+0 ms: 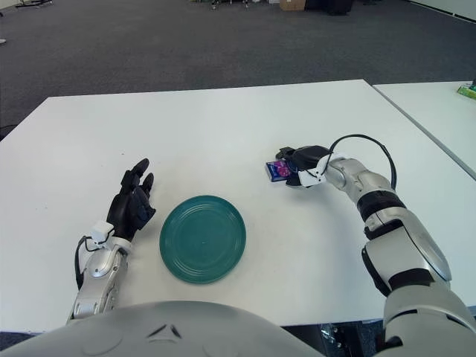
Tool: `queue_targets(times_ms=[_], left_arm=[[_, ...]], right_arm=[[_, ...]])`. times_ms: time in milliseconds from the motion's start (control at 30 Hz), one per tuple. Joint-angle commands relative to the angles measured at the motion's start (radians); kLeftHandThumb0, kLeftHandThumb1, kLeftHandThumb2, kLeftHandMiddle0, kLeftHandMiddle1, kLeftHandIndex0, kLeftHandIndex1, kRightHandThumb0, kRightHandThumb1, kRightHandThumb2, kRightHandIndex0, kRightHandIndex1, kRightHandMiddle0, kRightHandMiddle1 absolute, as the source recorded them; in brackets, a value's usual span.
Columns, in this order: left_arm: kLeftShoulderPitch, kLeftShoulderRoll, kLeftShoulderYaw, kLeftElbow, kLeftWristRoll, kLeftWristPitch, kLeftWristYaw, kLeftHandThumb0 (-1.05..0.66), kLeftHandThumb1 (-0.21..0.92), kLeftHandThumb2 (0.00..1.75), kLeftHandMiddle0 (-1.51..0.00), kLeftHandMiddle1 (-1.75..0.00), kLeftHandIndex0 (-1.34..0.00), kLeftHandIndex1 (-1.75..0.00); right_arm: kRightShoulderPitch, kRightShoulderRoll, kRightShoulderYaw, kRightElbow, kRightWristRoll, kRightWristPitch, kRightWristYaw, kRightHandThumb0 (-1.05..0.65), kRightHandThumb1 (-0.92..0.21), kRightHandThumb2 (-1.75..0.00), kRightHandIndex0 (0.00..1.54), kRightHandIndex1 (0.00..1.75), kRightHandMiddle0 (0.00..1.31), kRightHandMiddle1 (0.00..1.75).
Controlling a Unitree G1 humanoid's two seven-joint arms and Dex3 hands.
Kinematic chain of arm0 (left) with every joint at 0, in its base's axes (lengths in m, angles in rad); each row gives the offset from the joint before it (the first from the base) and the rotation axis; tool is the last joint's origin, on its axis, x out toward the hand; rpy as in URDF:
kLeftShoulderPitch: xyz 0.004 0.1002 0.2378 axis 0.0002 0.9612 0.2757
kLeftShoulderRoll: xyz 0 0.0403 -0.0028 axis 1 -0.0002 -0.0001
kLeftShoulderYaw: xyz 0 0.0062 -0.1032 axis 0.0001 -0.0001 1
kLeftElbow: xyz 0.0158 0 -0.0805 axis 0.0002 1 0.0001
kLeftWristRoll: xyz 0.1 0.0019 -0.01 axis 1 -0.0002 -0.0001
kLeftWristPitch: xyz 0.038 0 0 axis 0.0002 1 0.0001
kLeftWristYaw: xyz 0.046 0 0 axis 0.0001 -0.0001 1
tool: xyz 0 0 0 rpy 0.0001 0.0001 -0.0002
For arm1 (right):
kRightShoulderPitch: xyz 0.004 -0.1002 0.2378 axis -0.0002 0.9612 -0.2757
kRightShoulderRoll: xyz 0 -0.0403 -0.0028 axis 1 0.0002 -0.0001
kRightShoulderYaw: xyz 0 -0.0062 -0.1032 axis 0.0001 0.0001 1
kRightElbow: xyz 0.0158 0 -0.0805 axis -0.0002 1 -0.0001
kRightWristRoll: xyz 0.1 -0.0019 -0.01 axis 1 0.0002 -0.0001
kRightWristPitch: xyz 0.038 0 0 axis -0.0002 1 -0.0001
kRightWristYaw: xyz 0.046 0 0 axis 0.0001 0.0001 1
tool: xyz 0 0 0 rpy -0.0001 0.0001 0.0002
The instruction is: Put the gum into the plate.
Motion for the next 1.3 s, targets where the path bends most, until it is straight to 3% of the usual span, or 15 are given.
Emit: queue_targets(times_ms=[0,267,433,500,533,600,633,700,767,900,1000,1267], left_arm=[[-0.011,-0.002,0.002,-0.009,-0.004,0.001,0.009,-0.98,0.92,1.03,-0.27,-0.02,0.00,-0.53],[-0.017,-0.006,0.005,-0.002,-0.005,-0.005,0.007,-0.98,0.92,1.01,-0.31,-0.03,0.00,-0.55],[-0.025,0.009,0.013,0.015,-0.014,-0.025,-0.012,-0.99,0.92,1.01,-0.32,-0.03,0.00,-0.55],[-0.030,0.016,0.016,0.022,-0.017,-0.033,-0.020,-1.00,0.92,1.01,-0.32,-0.02,0.00,-0.56],[-0.030,0.018,0.016,0.023,-0.018,-0.033,-0.021,-1.00,0.92,1.01,-0.32,-0.02,0.00,-0.56],[-0.031,0.018,0.015,0.025,-0.019,-0.034,-0.022,-1.00,0.92,1.01,-0.32,-0.02,0.00,-0.57],[-0.031,0.020,0.017,0.026,-0.020,-0.034,-0.023,-1.00,0.92,1.01,-0.32,-0.02,0.00,-0.57],[-0.031,0.023,0.018,0.026,-0.023,-0.034,-0.024,-1.00,0.92,1.01,-0.32,-0.02,0.00,-0.58],[-0.034,0.026,0.020,0.028,-0.024,-0.033,-0.025,-1.00,0.92,1.01,-0.32,-0.02,0.00,-0.59],[-0.029,0.028,0.021,0.015,-0.030,-0.024,-0.026,-1.00,0.92,1.01,-0.33,-0.02,0.00,-0.59],[-0.031,0.032,0.023,0.015,-0.035,-0.020,-0.029,-1.00,0.92,1.00,-0.33,-0.02,0.00,-0.59],[-0.034,0.028,0.029,0.003,-0.058,0.008,-0.024,-1.00,0.92,0.99,-0.33,-0.02,0.00,-0.58]], right_arm=[[-0.017,0.036,0.029,0.045,-0.024,0.015,0.003,-0.83,-0.92,-0.62,0.37,0.02,0.00,0.60],[-0.038,0.070,0.080,0.129,-0.045,0.015,-0.048,-0.78,-0.92,-0.62,0.42,0.03,0.00,0.68],[-0.046,0.075,0.109,0.160,-0.052,0.010,-0.060,-0.75,-0.92,-0.60,0.53,0.06,0.01,0.93],[-0.047,0.075,0.118,0.167,-0.051,0.010,-0.061,-0.71,-0.92,-0.57,0.60,0.25,0.05,1.18],[-0.043,0.071,0.120,0.165,-0.048,0.010,-0.056,-0.71,-0.92,-0.57,0.59,0.30,0.06,1.22],[-0.035,0.064,0.126,0.162,-0.047,0.010,-0.059,-0.69,-0.92,-0.55,0.55,0.62,0.07,1.39],[-0.027,0.059,0.134,0.159,-0.056,0.013,-0.077,-0.68,-0.92,-0.55,0.54,0.68,0.07,1.43],[-0.017,0.053,0.148,0.158,-0.072,0.014,-0.116,-0.64,-0.92,-0.54,0.53,1.03,0.15,1.61],[-0.015,0.052,0.157,0.162,-0.080,0.013,-0.143,-0.51,-0.85,-0.62,0.54,1.25,0.21,1.68],[0.000,0.057,0.180,0.189,-0.103,0.012,-0.237,-0.41,-0.76,-0.74,0.56,1.55,0.29,1.73],[0.010,0.068,0.194,0.215,-0.113,0.022,-0.293,-0.39,-0.72,-0.79,0.61,1.68,0.32,1.74],[0.014,0.086,0.213,0.245,-0.112,0.025,-0.351,-0.39,-0.69,-0.83,0.72,1.74,0.34,1.75]])
